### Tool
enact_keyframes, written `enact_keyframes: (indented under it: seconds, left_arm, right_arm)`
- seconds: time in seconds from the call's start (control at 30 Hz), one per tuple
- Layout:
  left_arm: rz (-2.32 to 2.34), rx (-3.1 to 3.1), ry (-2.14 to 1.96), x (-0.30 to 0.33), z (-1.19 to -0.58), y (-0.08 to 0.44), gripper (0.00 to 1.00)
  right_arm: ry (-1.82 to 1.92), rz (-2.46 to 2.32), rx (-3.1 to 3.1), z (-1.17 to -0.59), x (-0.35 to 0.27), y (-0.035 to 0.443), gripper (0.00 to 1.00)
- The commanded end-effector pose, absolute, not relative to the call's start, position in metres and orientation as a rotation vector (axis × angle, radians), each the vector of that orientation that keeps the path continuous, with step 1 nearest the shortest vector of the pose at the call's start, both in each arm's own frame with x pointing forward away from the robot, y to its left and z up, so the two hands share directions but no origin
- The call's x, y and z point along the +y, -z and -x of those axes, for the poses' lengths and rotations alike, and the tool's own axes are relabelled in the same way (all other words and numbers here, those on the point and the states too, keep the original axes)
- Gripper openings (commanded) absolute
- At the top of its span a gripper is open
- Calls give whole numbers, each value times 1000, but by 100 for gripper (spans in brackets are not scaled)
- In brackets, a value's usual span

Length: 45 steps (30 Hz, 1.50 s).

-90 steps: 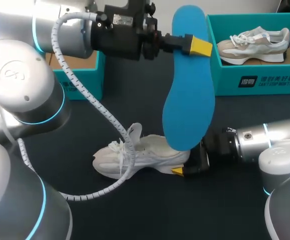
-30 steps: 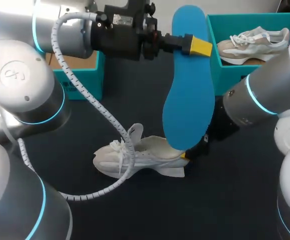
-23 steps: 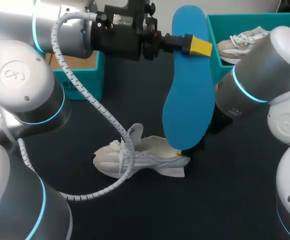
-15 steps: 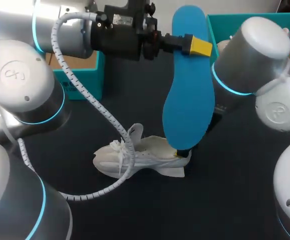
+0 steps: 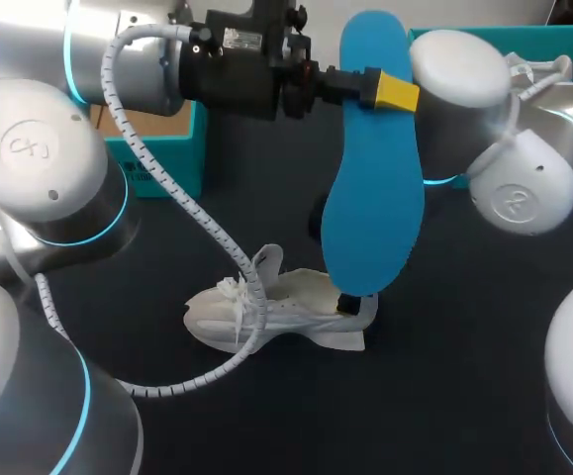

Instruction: Take the shoe out of the shoebox, open the shoe tongue, remove and reinsert the insole, then place the shoe into the shoebox

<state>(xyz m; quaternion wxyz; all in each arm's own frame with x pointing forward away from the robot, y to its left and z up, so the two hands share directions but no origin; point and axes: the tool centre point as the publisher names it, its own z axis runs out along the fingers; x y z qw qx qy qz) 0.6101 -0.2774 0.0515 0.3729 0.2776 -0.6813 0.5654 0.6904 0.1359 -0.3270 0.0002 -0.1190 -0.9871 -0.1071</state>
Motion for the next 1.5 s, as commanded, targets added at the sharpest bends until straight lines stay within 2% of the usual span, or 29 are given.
enact_keyframes:
  seconds: [0.03, 0.53, 0.83, 1.13, 1.5]
  left_arm:
    - [-714, -1745, -1449, -278, -610, -50, 0]
    - [-714, -1745, -1449, -278, -610, -50, 0]
    - [-714, -1745, -1449, -278, -610, -50, 0]
    - [-714, -1745, -1449, -278, -610, -50, 0]
    - [-714, -1745, -1449, -278, -610, -50, 0]
  right_arm:
    - [350, 374, -3098, -690, 134, 330, 100]
    - [336, 366, -3094, -691, 134, 330, 100]
    - [346, 325, -3097, -720, 143, 335, 100]
    - [350, 230, -3083, -746, 161, 363, 100]
    - [361, 191, -3044, -747, 182, 385, 100]
